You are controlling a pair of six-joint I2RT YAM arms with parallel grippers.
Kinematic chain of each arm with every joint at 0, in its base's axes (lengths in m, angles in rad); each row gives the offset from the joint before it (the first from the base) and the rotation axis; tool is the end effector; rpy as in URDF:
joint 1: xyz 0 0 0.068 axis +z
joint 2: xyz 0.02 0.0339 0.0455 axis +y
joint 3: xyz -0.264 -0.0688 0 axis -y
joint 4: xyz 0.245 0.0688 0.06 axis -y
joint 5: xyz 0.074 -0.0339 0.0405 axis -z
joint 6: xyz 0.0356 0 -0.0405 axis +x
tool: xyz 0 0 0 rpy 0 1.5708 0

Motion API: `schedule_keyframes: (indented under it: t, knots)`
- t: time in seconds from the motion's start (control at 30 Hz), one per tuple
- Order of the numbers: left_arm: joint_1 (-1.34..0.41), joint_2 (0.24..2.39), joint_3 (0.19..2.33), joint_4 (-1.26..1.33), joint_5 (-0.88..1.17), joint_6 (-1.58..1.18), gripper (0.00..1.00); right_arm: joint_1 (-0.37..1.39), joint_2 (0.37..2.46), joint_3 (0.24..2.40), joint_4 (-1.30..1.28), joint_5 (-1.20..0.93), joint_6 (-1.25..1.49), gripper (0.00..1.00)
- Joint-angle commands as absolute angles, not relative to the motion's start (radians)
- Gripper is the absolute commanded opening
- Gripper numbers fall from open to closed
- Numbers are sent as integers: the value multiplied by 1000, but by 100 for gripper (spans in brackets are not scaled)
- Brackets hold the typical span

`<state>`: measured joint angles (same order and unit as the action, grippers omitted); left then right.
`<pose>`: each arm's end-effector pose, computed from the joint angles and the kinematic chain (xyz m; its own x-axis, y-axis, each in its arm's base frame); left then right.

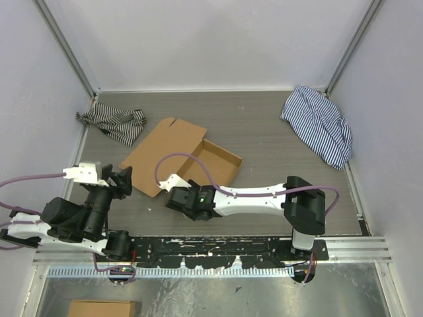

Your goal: Fold the paper box

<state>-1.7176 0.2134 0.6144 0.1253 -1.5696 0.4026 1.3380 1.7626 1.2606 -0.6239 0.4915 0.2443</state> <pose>0.0311 -0.0331 0.3575 -0.0176 -0.1221 -0.9924 0.1462 0.9815 -0.1234 0.0992 0.3458 0.2122 -0.3982 -0.7552 -0.5206 -0.7365 0.6016 -0.3093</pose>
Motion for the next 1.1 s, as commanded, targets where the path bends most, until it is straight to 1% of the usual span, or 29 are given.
schedule_keyframes:
  t: [0.0, 0.4, 0.5, 0.57, 0.67, 0.77, 0.8, 0.93, 0.97, 1.07]
  knots:
    - [-1723, 198, 606, 111, -1695, 383, 64, 1344, 1769, 1325, -604, 559, 227, 61]
    - [-1724, 193, 606, 98, -1696, 371, 64, 1346, 1853, 1344, -600, 481, 233, 59]
    - [-1725, 194, 606, 98, -1695, 369, 64, 1345, 1873, 1348, -594, 466, 237, 57]
    - [-1726, 195, 606, 97, -1695, 368, 64, 1341, 1879, 1350, -583, 443, 243, 51]
    - [-1728, 197, 606, 97, -1695, 369, 64, 1324, 1883, 1363, -571, 397, 263, 38]
    - [-1730, 196, 606, 96, -1695, 369, 64, 1294, 1870, 1364, -557, 340, 296, 31]
    - [-1731, 195, 606, 97, -1695, 369, 64, 1280, 1858, 1358, -542, 313, 312, 27]
    - [-1733, 195, 607, 95, -1696, 370, 64, 1190, 1809, 1283, -419, 97, 394, 11]
    - [-1734, 195, 606, 94, -1695, 368, 64, 1168, 1801, 1263, -385, 51, 425, 8]
    - [-1735, 198, 606, 92, -1696, 368, 64, 1129, 1792, 1213, -297, -59, 477, 6]
